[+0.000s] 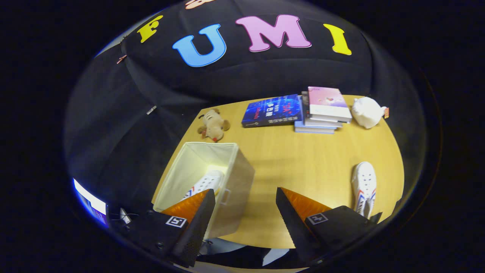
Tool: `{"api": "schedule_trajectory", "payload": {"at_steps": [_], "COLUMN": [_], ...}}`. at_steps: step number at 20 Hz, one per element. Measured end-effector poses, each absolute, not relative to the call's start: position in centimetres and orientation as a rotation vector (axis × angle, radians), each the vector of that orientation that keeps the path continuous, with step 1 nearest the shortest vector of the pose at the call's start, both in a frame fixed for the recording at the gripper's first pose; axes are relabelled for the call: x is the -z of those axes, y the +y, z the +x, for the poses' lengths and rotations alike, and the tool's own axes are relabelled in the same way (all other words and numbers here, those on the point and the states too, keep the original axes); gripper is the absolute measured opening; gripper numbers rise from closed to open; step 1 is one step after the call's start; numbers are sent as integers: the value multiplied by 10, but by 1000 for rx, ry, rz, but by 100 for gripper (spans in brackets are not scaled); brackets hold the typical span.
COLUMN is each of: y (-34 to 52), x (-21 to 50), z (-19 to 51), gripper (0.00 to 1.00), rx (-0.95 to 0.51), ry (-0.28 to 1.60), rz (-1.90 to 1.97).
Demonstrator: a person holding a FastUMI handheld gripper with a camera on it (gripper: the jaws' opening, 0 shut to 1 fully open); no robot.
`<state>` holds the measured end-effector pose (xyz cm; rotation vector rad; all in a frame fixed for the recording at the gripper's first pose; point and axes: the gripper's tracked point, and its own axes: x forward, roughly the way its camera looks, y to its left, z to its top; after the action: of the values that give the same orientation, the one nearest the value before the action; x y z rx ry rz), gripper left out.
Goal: Open the storage box then place both shoes into the box .Put the left shoe in first, then the right shoe, with the right side of both shoes facing outward in a uniform manner.
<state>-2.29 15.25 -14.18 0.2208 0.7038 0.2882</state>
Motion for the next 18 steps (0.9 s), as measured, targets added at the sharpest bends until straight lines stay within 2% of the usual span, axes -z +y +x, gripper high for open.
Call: {"api": "schedule_trajectory", "payload": {"at_steps": [7, 14, 18], "y": [-9, -104, -139], "x": [185, 238, 276], "z": [-39, -46, -41], "gripper": [99, 99, 99], "rx": [-91, -16, -37], "ry": [735, 828, 907], "rz": [86, 33, -35]}}
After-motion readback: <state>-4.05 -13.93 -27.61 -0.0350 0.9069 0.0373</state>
